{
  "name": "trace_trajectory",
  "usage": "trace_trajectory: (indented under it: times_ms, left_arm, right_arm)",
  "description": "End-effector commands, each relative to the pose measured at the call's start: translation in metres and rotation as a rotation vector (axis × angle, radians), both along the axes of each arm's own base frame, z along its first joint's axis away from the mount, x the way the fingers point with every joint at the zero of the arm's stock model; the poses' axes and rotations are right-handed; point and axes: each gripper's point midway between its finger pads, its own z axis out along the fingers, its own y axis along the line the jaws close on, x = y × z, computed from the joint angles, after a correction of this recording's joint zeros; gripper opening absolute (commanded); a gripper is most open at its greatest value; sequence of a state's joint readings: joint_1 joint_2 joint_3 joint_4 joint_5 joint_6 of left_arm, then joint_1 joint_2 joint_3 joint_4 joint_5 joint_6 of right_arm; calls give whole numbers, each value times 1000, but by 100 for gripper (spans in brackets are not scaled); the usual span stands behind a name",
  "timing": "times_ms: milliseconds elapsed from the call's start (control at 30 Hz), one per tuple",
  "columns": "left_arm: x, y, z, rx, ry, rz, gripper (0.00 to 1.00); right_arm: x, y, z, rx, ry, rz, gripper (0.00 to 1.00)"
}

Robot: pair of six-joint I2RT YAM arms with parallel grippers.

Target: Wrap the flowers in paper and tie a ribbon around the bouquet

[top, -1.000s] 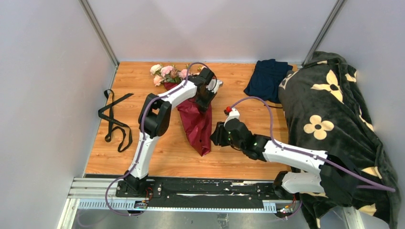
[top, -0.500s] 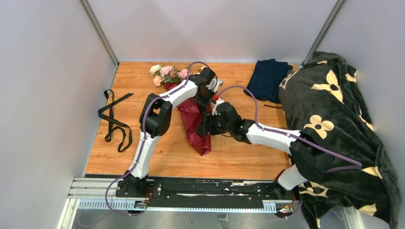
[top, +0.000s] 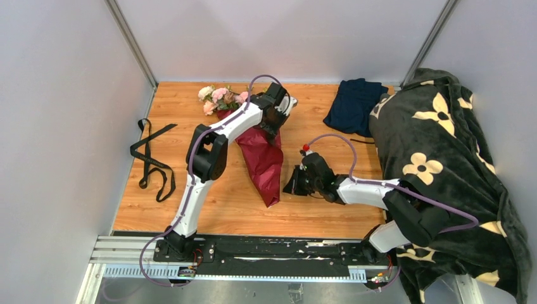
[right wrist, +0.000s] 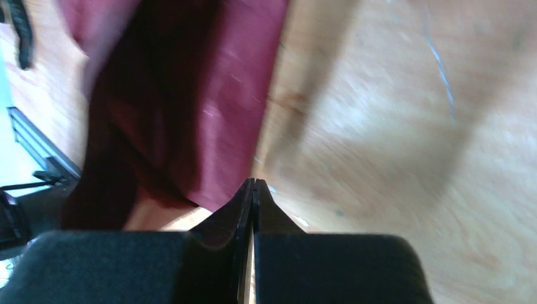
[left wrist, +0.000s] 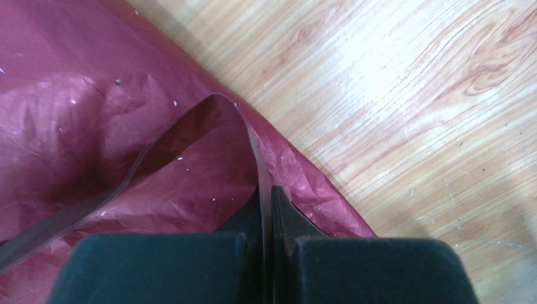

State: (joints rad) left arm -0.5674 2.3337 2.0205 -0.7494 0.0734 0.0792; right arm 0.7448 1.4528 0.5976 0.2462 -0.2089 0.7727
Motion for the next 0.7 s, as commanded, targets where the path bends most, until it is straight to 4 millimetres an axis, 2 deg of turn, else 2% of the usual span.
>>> trace_trajectory:
  times_ms: [0,67,133,233,300,400,467,500,533,667]
  left_arm:
    - [4,-16,-5,11,-24,-41,0]
    - [1,-17,-11,36,-26,-55,0]
    - [-3,-18,-18,53,-21,-61,0]
    - [-5,-21,-26,54,-17,-60,0]
    - [-4,-23,-31,64,-20,-59,0]
    - [-2,-26,-38,73,-21,-51,0]
    - [-2,-27,-40,68,-17,-43,0]
    - [-3,-27,-41,67,-14,-43,0]
    - [-3,-27,-42,69,-16,-44,0]
    - [-4,-27,-43,75,-17,-52,0]
  right_arm:
    - [-13,-13,-29,32,63,-65,0]
    - [-19,-15,-32,43,86,-65,0]
    - [-17,-21,-25,34,46,-76,9]
    - [-4,-31,5,-2,-61,-76,29]
    - [11,-47,25,-63,-107,-94,37]
    - [35,-58,57,-41,-185,-142,47]
    - [48,-55,67,-1,-212,-152,63]
    - [53,-52,69,6,-213,-147,67]
    - [59,-46,73,11,-218,-132,69]
    - [73,-29,60,-9,-157,-82,72]
